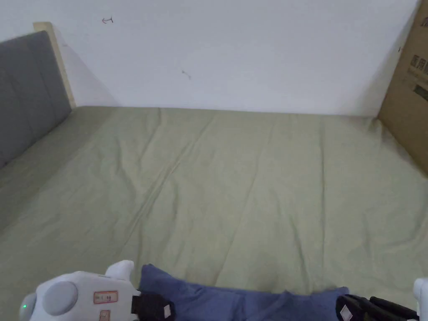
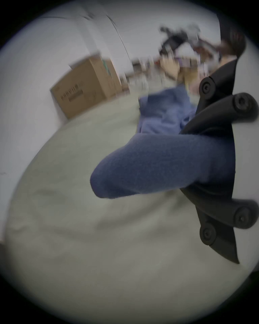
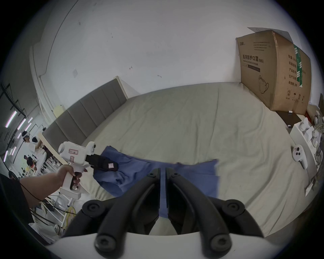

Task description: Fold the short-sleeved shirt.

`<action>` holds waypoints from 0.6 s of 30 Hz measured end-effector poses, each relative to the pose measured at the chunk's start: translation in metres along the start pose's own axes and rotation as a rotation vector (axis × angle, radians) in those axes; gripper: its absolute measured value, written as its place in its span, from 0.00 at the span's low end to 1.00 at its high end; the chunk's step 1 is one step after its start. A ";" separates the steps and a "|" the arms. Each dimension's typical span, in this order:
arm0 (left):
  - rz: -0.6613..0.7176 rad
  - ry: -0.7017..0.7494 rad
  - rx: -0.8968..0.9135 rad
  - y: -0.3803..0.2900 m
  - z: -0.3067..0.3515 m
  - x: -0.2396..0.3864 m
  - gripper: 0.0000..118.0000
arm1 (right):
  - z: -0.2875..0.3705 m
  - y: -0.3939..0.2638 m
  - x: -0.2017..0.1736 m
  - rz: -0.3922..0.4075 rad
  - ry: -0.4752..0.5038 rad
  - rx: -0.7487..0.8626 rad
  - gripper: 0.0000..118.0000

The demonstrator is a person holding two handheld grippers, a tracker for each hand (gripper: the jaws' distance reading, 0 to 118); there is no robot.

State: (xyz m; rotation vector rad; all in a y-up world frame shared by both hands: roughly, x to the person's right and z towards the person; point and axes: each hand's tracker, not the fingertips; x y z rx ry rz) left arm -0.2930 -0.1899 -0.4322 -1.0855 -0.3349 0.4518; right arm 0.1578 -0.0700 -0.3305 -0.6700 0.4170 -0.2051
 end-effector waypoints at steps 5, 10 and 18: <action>-0.294 0.548 0.037 -0.001 0.043 0.026 0.11 | 0.009 -0.003 0.006 -0.029 0.014 0.030 0.06; -0.194 0.299 0.025 -0.001 0.025 0.077 0.11 | 0.021 -0.006 0.017 -0.079 0.015 0.036 0.06; -0.054 -0.108 -0.185 0.001 -0.088 0.166 0.51 | 0.047 -0.010 0.041 -0.126 -0.024 0.067 0.06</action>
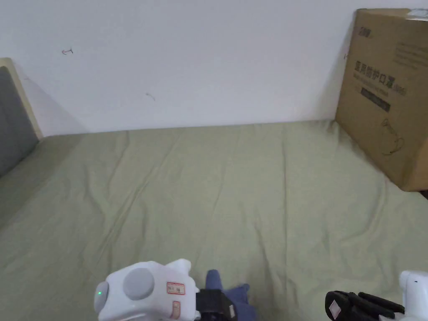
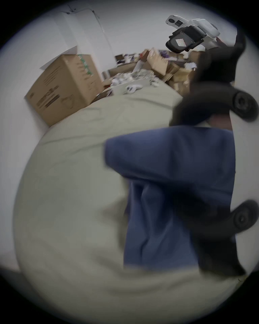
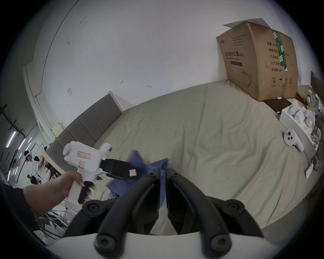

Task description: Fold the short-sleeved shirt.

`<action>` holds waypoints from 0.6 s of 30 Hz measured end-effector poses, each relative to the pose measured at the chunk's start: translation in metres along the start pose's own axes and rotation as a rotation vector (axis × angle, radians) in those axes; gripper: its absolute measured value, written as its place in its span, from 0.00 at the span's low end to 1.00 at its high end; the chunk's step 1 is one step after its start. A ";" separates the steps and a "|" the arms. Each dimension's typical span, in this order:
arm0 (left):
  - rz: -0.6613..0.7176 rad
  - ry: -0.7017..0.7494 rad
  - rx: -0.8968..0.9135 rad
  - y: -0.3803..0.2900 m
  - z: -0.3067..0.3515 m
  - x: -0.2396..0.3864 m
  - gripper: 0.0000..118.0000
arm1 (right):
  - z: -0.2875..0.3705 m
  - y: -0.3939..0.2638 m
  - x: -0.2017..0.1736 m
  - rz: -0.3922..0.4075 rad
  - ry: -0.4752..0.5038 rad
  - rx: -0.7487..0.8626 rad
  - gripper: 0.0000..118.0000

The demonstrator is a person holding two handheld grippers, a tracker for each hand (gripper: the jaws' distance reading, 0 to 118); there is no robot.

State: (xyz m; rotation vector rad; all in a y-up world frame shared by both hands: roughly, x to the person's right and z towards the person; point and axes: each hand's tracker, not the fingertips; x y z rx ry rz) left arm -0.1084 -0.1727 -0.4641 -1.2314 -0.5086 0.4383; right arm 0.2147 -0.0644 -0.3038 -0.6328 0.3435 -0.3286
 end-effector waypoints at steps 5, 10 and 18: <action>0.092 -0.339 0.071 0.005 -0.005 0.016 0.96 | 0.004 0.001 0.014 -0.040 -0.019 0.005 0.06; 0.063 -0.179 0.273 -0.001 0.059 0.011 0.90 | 0.001 0.002 0.021 -0.054 -0.019 0.017 0.06; -0.189 0.106 0.231 -0.030 0.029 0.025 0.02 | -0.002 0.001 0.024 -0.068 -0.008 0.026 0.06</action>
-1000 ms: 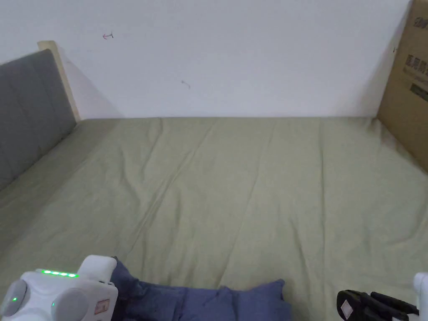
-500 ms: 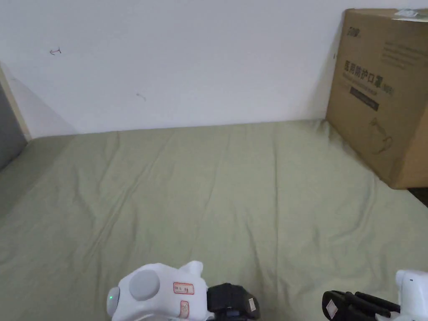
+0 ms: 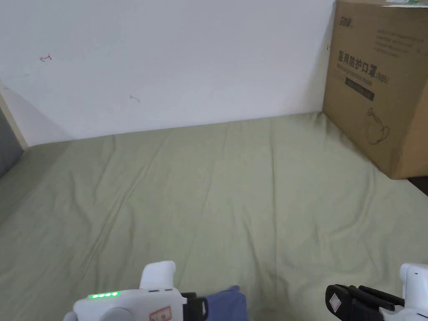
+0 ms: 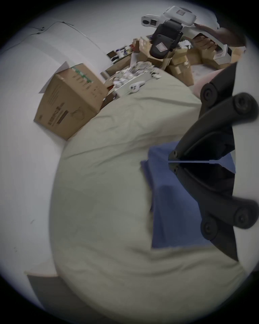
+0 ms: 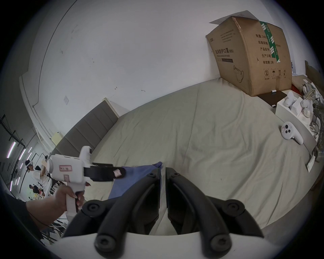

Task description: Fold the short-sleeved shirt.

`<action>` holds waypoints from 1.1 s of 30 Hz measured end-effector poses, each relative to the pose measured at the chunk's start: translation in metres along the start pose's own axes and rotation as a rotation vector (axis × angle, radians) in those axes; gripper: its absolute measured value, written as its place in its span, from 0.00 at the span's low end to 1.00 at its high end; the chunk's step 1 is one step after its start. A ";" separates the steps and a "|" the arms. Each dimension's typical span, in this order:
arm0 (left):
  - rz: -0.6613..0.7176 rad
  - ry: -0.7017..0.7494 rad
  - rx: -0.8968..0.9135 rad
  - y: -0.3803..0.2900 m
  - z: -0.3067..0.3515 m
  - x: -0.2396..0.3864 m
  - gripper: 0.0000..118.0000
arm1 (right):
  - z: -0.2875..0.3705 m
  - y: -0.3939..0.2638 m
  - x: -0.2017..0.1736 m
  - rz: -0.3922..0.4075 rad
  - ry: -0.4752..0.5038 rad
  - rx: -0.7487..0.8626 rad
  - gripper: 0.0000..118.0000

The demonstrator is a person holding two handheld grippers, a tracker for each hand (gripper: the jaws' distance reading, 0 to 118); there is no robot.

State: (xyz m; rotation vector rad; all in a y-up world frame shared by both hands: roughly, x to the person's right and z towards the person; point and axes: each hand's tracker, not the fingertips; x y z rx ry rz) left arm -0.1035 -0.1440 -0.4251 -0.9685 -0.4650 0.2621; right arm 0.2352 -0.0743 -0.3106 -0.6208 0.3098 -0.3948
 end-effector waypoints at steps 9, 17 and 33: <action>0.041 -0.023 -0.197 -0.032 -0.114 0.020 0.01 | -0.004 -0.009 0.003 0.063 -0.030 -0.045 0.06; -0.022 -0.152 0.333 -0.002 0.029 0.050 0.02 | 0.007 -0.002 -0.002 -0.004 0.015 -0.012 0.06; -0.206 0.520 1.057 -0.058 0.229 0.059 0.01 | 0.075 0.006 -0.105 0.425 -0.309 0.799 0.06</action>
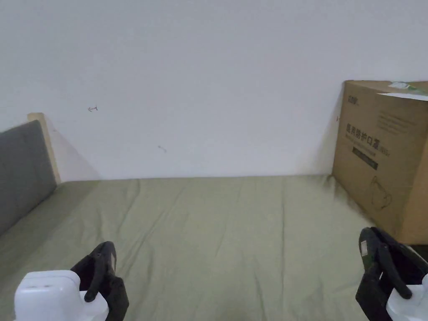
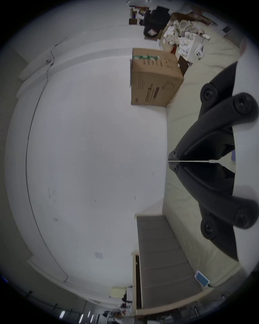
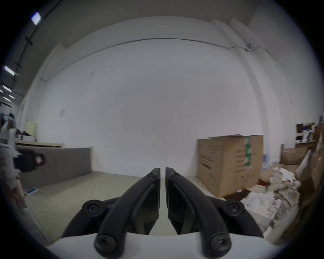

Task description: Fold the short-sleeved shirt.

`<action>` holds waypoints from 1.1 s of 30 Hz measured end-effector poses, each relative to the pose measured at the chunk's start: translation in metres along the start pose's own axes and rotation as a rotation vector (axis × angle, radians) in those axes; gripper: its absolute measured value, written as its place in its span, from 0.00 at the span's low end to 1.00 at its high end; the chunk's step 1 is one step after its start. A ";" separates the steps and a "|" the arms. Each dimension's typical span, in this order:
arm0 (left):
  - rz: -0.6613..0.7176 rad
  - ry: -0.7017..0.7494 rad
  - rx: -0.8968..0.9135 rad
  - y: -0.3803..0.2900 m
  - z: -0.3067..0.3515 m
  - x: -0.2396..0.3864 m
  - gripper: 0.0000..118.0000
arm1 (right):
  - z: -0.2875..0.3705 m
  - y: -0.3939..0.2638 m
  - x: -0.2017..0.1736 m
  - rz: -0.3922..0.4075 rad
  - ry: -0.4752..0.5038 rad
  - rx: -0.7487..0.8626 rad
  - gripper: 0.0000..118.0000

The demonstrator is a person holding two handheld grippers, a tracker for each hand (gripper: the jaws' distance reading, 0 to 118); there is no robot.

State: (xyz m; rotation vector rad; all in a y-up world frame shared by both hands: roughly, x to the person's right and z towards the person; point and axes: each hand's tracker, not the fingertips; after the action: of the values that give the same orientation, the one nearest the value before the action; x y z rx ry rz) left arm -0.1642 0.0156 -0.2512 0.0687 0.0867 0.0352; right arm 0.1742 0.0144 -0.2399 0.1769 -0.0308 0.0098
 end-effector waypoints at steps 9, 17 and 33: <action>-0.033 0.027 -0.007 -0.003 0.007 -0.005 0.01 | 0.009 -0.002 0.007 0.030 -0.101 -0.063 0.06; 0.023 -0.030 -0.075 -0.012 -0.006 -0.009 0.01 | 0.000 0.004 0.014 -0.035 -0.034 -0.118 0.06; 0.359 -0.305 -0.651 -0.104 -0.103 -0.087 0.01 | -0.158 -0.233 -0.051 -0.232 0.657 -1.477 0.06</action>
State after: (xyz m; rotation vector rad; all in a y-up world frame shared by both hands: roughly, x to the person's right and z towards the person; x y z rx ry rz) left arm -0.2563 -0.0844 -0.3536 -0.5620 -0.2450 0.4082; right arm 0.1313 -0.1876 -0.4378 -1.3047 0.6289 -0.1843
